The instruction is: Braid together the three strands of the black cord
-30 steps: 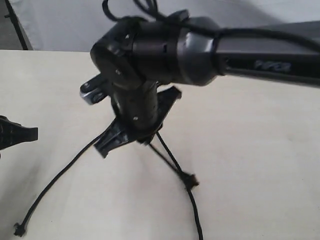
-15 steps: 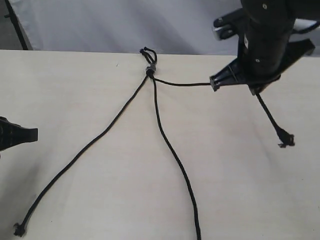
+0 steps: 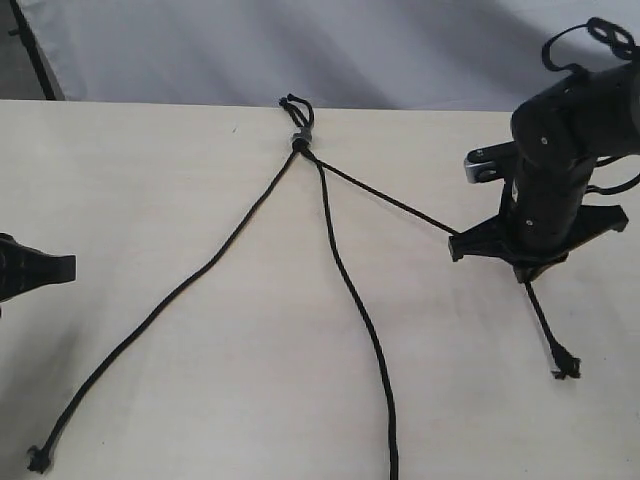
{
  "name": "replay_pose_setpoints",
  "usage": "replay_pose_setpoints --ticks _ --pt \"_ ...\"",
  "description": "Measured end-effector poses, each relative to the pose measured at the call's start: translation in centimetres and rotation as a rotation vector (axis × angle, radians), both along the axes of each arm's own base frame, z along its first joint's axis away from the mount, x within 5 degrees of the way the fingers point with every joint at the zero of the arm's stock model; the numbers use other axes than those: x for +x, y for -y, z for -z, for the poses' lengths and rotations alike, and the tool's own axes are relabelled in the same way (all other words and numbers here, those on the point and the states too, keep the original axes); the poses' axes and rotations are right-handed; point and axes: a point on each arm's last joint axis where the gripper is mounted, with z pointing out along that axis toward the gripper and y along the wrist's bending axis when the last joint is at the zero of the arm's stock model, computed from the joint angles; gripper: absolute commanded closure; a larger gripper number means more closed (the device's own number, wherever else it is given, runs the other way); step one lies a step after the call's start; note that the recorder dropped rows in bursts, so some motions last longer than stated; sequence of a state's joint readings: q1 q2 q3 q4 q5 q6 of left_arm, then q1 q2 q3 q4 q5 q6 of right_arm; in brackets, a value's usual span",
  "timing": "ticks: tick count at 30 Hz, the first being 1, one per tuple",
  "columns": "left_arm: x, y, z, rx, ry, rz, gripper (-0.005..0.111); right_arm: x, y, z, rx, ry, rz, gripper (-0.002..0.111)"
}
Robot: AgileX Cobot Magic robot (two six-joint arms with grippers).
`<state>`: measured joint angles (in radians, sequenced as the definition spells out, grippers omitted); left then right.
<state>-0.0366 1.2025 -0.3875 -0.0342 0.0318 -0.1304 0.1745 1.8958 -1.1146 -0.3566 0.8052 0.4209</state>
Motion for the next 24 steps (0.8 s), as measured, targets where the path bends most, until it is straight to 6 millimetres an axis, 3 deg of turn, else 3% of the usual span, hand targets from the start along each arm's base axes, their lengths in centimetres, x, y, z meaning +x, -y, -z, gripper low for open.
replay_pose_setpoints --ticks 3,5,8,13,16,19,22,23,24 --pt "0.0 0.0 0.0 -0.002 0.000 -0.002 0.107 0.1 0.0 1.0 -0.003 -0.024 -0.002 0.082" --pt "0.0 0.0 0.0 -0.002 0.000 -0.002 0.107 0.1 0.0 1.5 -0.007 -0.042 0.002 0.057" --pt "0.0 0.0 0.0 -0.002 0.000 -0.002 0.107 0.0 0.0 1.8 -0.012 -0.059 0.006 0.032" --pt "0.0 0.3 0.0 -0.011 -0.003 0.006 0.101 -0.1 0.0 1.4 -0.009 -0.058 -0.022 0.029" --pt "-0.2 1.8 0.1 -0.015 -0.010 0.072 0.089 0.2 -0.3 -0.3 0.033 0.029 -0.030 0.035" --pt "-0.2 4.1 -0.4 -0.037 -0.011 0.165 0.072 0.6 -0.7 -2.8 0.087 0.168 -0.056 0.061" --pt "0.1 6.9 -1.3 -0.066 -0.016 0.261 0.060 0.6 -1.1 -5.6 0.151 0.340 -0.082 0.102" --pt "0.2 8.0 -1.6 -0.073 -0.019 0.298 0.058 0.4 -1.3 -6.3 0.166 0.382 -0.089 0.108" --pt "0.3 9.1 -1.9 -0.078 -0.021 0.335 0.057 0.1 -1.3 -7.1 0.183 0.429 -0.096 0.107"
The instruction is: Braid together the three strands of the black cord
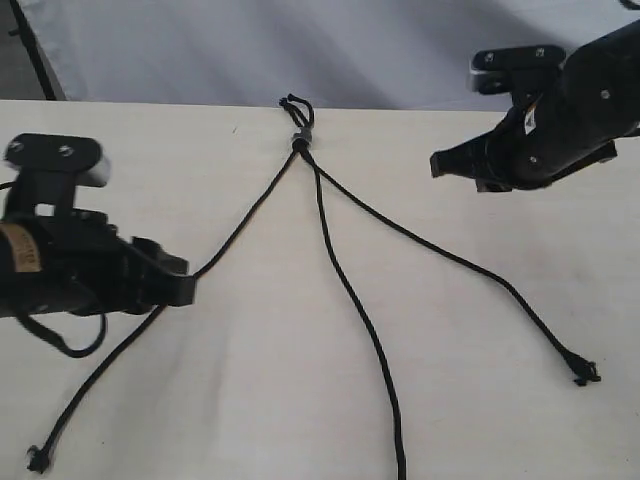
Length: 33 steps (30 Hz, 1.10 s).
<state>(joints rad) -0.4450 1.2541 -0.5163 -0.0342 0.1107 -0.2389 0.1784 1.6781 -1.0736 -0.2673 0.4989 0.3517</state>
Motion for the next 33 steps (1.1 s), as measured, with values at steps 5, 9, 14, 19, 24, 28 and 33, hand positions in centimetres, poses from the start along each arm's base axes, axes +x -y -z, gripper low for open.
replay_pose_setpoints --ticks 5,9,14,19,24,28,33 --pt "1.2 6.6 -0.8 0.001 -0.037 0.185 0.057 -2.2 0.1 -3.3 0.059 0.164 -0.014 0.108" --pt "1.9 12.2 0.5 0.056 -0.133 0.304 0.057 -3.9 0.3 -4.7 0.072 0.236 -0.026 0.108" --pt "2.5 17.9 2.9 0.135 -0.244 0.387 0.057 -4.9 0.5 -4.6 0.051 0.268 -0.055 0.108" --pt "3.4 21.1 5.6 0.196 -0.331 0.404 0.057 -5.0 2.0 -3.6 0.044 0.278 -0.021 0.108" --pt "3.8 22.6 6.9 0.226 -0.366 0.413 0.057 -5.3 3.9 -2.6 0.055 0.302 0.035 0.108" --pt "3.8 22.8 7.7 0.250 -0.396 0.404 0.059 -5.4 4.3 -2.0 0.074 0.349 0.033 0.108" --pt "4.0 22.8 7.9 0.269 -0.386 0.411 0.088 -5.3 4.2 -2.1 0.082 0.377 0.026 0.108"
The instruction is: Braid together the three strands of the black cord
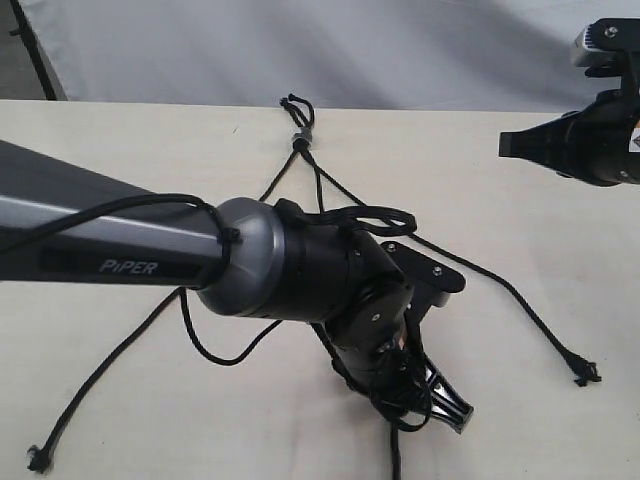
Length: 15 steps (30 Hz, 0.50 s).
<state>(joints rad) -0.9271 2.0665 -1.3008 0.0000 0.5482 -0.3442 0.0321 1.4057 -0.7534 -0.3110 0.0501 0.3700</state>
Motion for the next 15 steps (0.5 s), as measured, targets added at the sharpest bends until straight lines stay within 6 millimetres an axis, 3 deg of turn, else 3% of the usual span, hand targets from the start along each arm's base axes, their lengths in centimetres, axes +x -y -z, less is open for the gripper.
replay_pose_setpoints --ticks 2,3,11,15 --pt "0.1 0.0 0.1 0.006 0.004 0.008 0.105 0.0 0.0 0.0 0.001 0.004 -0.001 0.108" --pt "0.1 0.0 0.1 0.011 0.009 0.020 0.106 0.0 0.0 0.0 0.001 0.006 -0.002 0.108" --pt "-0.1 -0.7 -0.3 0.097 0.010 0.118 0.106 0.1 -0.1 -0.2 0.005 0.021 -0.005 0.108" --pt "0.3 -3.2 -2.3 0.261 0.027 0.107 0.106 0.1 -0.1 -0.2 0.005 0.021 -0.005 0.108"
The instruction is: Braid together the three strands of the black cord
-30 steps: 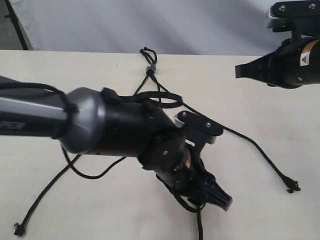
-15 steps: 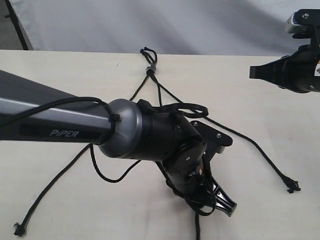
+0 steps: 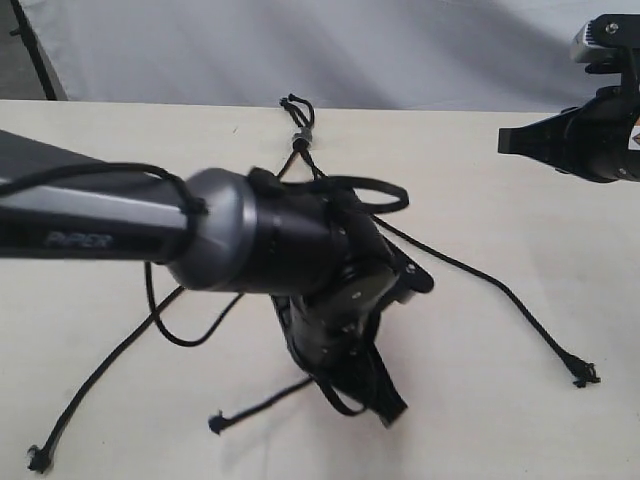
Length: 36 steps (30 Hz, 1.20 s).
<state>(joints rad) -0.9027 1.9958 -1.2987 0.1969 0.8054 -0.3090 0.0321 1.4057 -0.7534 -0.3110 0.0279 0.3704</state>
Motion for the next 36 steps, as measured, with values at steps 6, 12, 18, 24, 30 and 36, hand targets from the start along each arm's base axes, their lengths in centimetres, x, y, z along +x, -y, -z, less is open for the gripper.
replay_pose_setpoints --ticks 6,12,18,24,30,36 --pt "1.9 -5.3 -5.6 0.195 0.192 -0.130 0.106 0.0 0.0 0.0 0.002 0.000 0.001 0.108" --pt "3.2 -12.3 -6.1 0.307 0.258 -0.259 0.106 0.0 0.0 0.0 0.004 0.000 0.002 0.108" --pt "4.0 -18.8 -1.6 0.232 0.207 -0.390 0.106 0.0 0.0 0.0 0.004 0.000 0.002 0.108" --pt "2.4 -21.5 2.2 0.086 0.170 -0.408 0.106 0.0 0.0 0.0 0.004 0.004 0.001 0.108" --pt "0.0 -20.6 3.7 -0.111 0.117 -0.481 0.106 0.1 0.0 -0.1 0.007 0.016 -0.002 0.108" --pt "-3.6 -13.9 3.2 -0.189 0.006 -0.236 0.106 0.2 -0.1 -0.3 0.012 0.043 -0.009 0.108"
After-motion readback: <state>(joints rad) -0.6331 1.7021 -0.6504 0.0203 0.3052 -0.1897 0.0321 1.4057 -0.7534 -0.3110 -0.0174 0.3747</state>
